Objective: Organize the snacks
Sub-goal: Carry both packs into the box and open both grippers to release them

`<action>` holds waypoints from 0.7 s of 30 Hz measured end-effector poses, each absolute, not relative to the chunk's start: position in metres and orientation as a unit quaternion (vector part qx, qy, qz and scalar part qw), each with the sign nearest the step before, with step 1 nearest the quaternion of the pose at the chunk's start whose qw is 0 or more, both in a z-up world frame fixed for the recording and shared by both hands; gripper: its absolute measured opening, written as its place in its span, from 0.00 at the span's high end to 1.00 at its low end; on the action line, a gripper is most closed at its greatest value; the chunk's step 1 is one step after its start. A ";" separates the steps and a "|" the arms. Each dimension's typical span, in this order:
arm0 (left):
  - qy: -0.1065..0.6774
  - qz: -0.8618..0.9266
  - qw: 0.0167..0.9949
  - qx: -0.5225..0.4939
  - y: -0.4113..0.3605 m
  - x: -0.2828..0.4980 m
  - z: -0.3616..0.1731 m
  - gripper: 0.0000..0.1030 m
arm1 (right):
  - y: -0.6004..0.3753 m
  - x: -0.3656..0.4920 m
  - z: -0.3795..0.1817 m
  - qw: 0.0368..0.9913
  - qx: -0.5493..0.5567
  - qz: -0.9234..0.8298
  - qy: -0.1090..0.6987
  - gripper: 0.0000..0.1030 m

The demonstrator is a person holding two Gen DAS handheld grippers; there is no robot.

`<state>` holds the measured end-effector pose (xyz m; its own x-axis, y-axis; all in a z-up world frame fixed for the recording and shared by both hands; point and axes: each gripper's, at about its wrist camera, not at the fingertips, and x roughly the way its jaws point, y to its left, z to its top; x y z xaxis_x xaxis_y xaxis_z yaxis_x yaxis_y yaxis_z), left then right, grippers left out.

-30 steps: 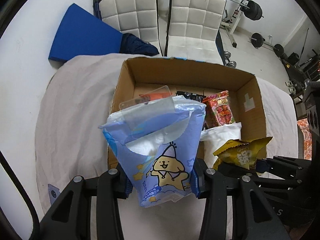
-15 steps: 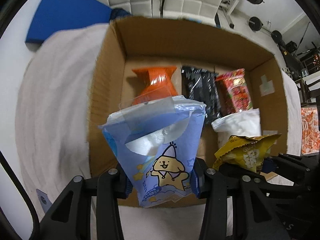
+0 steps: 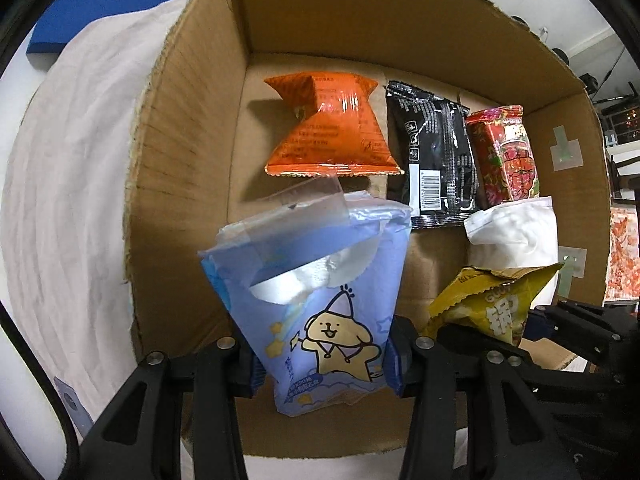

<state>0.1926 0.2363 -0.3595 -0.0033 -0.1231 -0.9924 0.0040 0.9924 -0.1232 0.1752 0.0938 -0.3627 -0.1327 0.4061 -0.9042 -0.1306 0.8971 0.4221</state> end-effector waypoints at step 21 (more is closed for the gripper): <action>0.715 -0.042 0.697 -0.044 0.230 0.192 -0.361 0.53 | 0.088 0.178 -0.379 0.636 0.092 0.199 0.740 0.54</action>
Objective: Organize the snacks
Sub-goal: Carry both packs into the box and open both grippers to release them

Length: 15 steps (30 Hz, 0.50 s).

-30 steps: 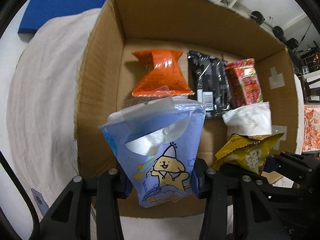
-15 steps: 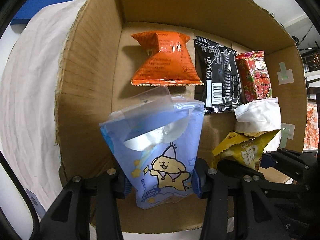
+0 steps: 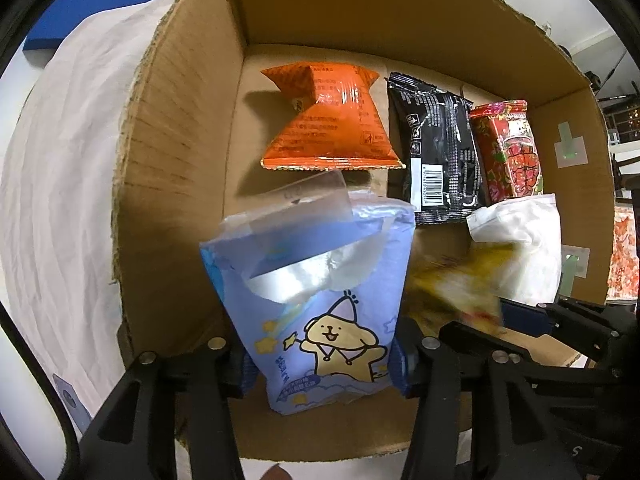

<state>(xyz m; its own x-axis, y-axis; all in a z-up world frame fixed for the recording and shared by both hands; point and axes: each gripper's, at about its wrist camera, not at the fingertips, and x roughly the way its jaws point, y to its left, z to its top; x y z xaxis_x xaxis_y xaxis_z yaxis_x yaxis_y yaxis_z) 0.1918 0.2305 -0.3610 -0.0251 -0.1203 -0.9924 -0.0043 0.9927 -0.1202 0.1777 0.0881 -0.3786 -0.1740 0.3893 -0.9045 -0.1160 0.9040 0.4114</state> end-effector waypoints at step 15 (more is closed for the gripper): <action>0.683 -0.017 0.729 -0.043 0.239 0.181 -0.320 0.06 | 0.056 0.177 -0.342 0.665 0.081 0.165 0.724 0.07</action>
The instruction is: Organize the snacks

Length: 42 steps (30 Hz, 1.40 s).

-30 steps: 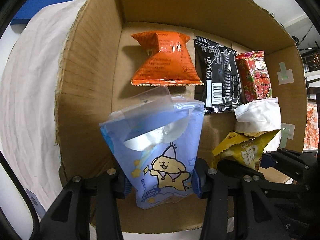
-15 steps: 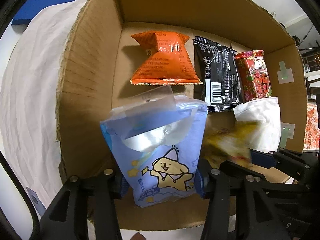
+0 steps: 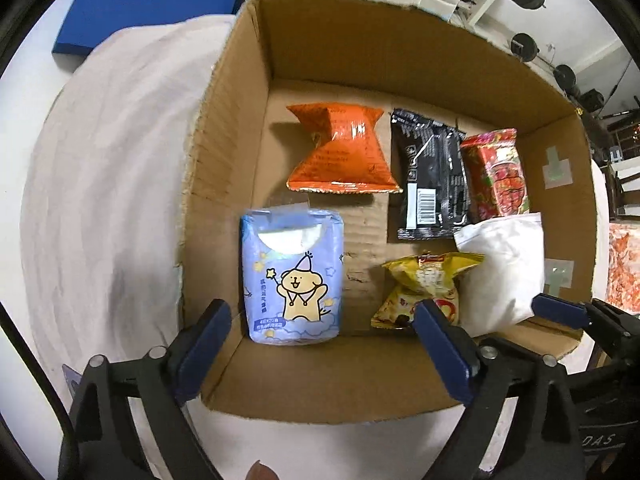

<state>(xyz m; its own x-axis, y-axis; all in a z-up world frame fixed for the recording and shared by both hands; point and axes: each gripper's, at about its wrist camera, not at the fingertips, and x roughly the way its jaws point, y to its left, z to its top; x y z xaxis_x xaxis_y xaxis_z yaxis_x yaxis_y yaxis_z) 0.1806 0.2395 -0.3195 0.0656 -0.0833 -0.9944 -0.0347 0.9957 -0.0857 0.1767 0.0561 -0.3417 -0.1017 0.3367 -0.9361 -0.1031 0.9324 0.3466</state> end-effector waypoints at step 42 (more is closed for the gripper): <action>0.510 0.010 0.860 -0.010 0.174 0.022 -0.040 0.01 | -0.048 0.015 -0.037 0.844 0.054 0.034 0.532 0.00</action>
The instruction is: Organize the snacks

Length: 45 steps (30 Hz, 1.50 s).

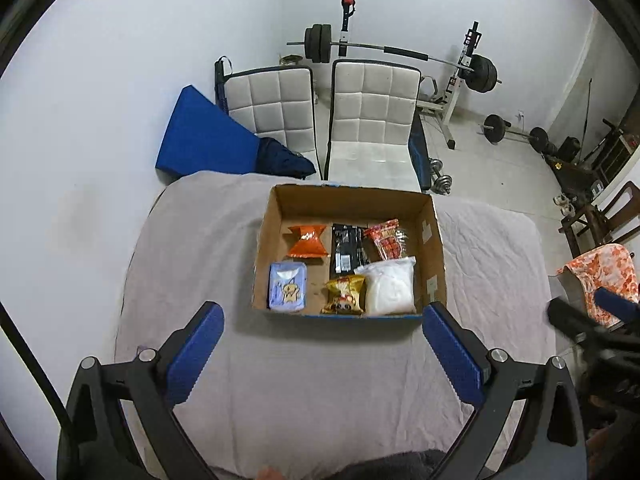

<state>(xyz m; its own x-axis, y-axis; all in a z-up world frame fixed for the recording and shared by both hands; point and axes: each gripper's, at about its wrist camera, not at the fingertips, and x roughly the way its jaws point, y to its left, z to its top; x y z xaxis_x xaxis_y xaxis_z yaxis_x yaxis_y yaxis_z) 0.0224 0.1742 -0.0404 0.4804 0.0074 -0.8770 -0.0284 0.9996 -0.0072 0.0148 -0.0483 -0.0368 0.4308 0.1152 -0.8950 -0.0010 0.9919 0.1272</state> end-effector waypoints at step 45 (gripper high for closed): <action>0.473 0.003 0.881 -0.003 0.150 -0.014 0.003 0.01 | -0.076 -0.027 0.011 0.866 0.051 0.010 0.497 0.00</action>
